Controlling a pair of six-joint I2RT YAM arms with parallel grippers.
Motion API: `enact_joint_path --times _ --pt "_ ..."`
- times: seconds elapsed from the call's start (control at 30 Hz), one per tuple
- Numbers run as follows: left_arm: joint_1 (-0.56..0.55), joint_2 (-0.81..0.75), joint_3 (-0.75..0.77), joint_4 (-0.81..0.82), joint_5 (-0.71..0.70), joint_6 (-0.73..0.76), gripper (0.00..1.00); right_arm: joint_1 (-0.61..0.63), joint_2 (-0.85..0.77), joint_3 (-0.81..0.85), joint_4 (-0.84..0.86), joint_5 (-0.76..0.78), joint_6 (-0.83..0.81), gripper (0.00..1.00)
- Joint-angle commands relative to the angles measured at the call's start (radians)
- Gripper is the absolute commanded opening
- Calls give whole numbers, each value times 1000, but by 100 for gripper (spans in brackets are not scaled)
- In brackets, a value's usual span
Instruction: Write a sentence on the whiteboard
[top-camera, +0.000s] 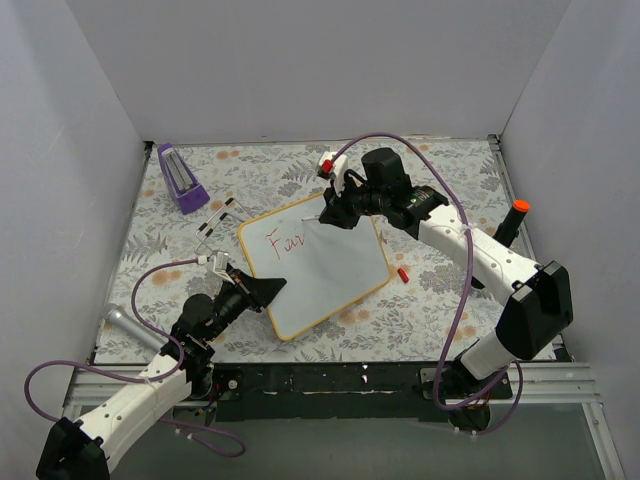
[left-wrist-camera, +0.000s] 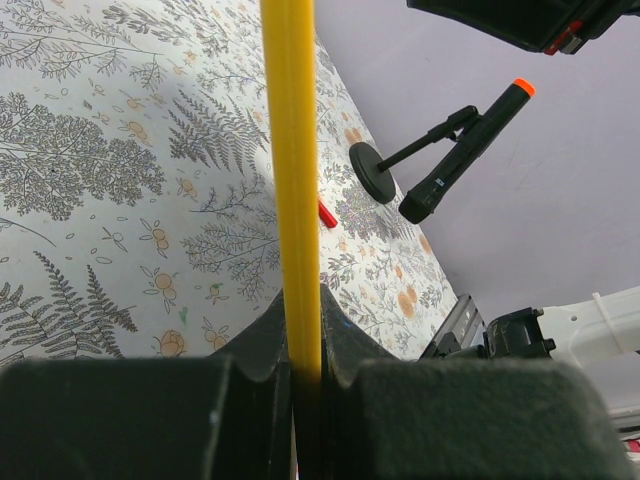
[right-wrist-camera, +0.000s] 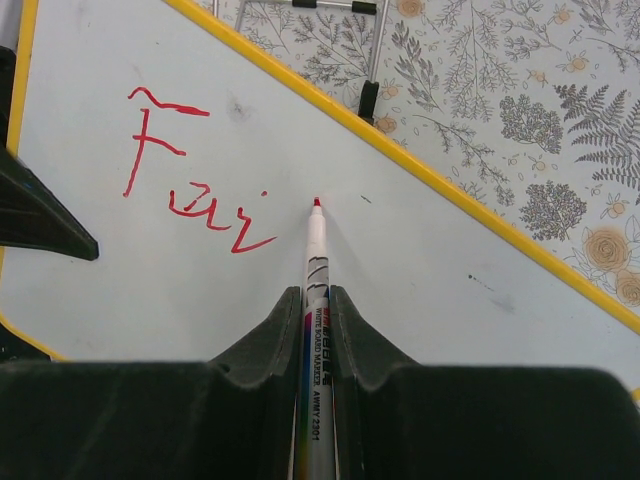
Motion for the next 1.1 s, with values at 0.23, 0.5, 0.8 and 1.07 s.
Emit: enact_joint_path --times 0.23,0.5,0.8,1.07 --pt "-3 -35 12 147 24 34 0 0 -64 -72 -18 -38 -20 1" --pt "-3 -33 12 146 24 34 0 1 -108 -137 -27 -30 -43 1" --pt "-3 -32 20 137 29 38 0 -26 -78 -17 -12 -6 -32 1" --pt "-3 -33 23 132 29 40 0 -28 -30 30 8 10 -6 1"
